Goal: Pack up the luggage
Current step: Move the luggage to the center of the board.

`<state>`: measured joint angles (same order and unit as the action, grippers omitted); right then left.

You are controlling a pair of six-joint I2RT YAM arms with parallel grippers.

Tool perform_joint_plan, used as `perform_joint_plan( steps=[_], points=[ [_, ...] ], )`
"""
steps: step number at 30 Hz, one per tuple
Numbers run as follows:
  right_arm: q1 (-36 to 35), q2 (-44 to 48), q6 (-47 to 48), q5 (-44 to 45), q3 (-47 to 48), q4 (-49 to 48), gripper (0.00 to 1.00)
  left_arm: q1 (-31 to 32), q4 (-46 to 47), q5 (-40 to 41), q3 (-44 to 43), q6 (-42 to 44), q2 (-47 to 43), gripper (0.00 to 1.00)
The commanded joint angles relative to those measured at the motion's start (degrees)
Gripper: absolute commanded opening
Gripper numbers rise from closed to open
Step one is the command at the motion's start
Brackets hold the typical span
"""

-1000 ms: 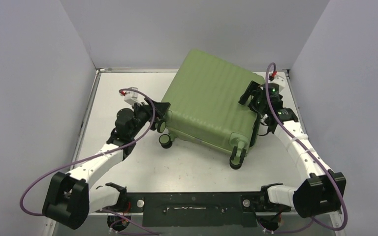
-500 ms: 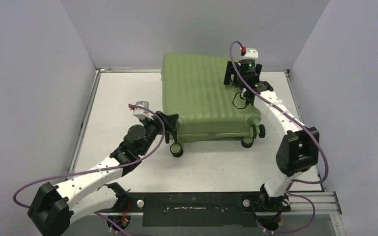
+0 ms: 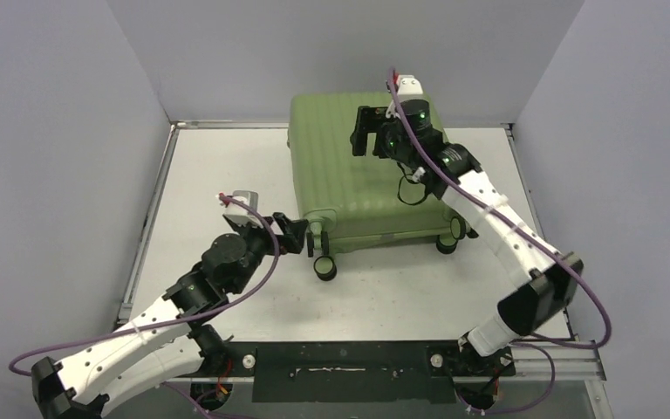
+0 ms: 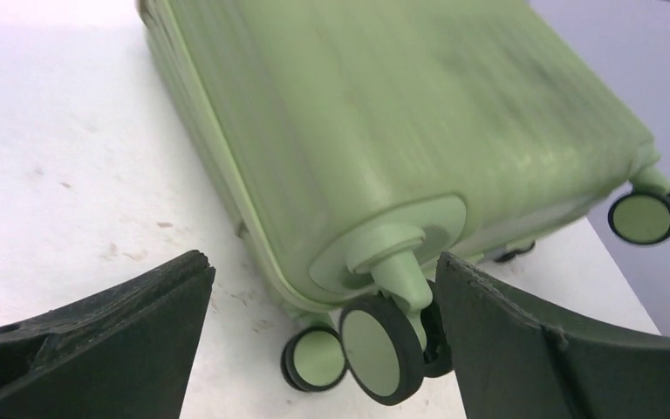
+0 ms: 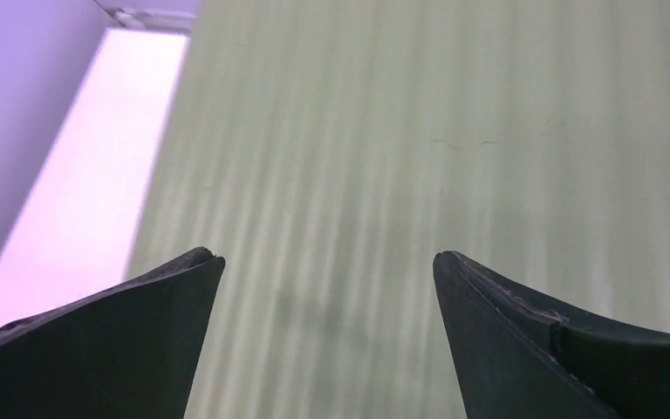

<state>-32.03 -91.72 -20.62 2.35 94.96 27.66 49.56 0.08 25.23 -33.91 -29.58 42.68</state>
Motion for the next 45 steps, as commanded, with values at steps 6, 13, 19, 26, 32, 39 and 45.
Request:
perform_joint_plan(
  steps=[6, 13, 19, 26, 32, 39, 45],
  points=[
    [-25.9, 15.52, -4.06, 14.36, -10.88, 2.41, 0.93, -0.45, -10.25, 20.8, -5.14, 8.73, -11.93, 0.97],
    [-38.33, 12.21, -13.17, 19.23, -16.92, 5.41, 0.92, -0.47, -11.43, 29.72, -3.41, 9.84, -15.77, 0.97],
    [-38.48, 7.6, -16.28, 25.82, -17.21, 7.07, 0.9, -0.51, -12.32, 29.22, -2.88, 8.2, -15.69, 0.97],
    [-34.16, 3.6, -18.54, 30.96, -18.68, 8.44, 0.71, -0.49, -14.36, 28.73, -2.71, 6.09, -15.64, 0.97],
    [-30.79, 10.48, -18.83, 31.71, -27.03, 6.93, 0.38, -0.52, -15.18, 29.17, -2.19, 6.94, -16.22, 0.97],
    [-25.16, 22.77, -22.05, 33.27, -37.69, 12.92, 0.31, -0.58, -12.23, 26.59, -1.33, 7.34, -12.57, 0.97],
    [-9.3, 34.4, -22.39, 26.46, -43.25, 15.39, 0.53, -1.48, -5.19, 20.84, -2.82, 7.27, -3.71, 0.97]
  ],
)
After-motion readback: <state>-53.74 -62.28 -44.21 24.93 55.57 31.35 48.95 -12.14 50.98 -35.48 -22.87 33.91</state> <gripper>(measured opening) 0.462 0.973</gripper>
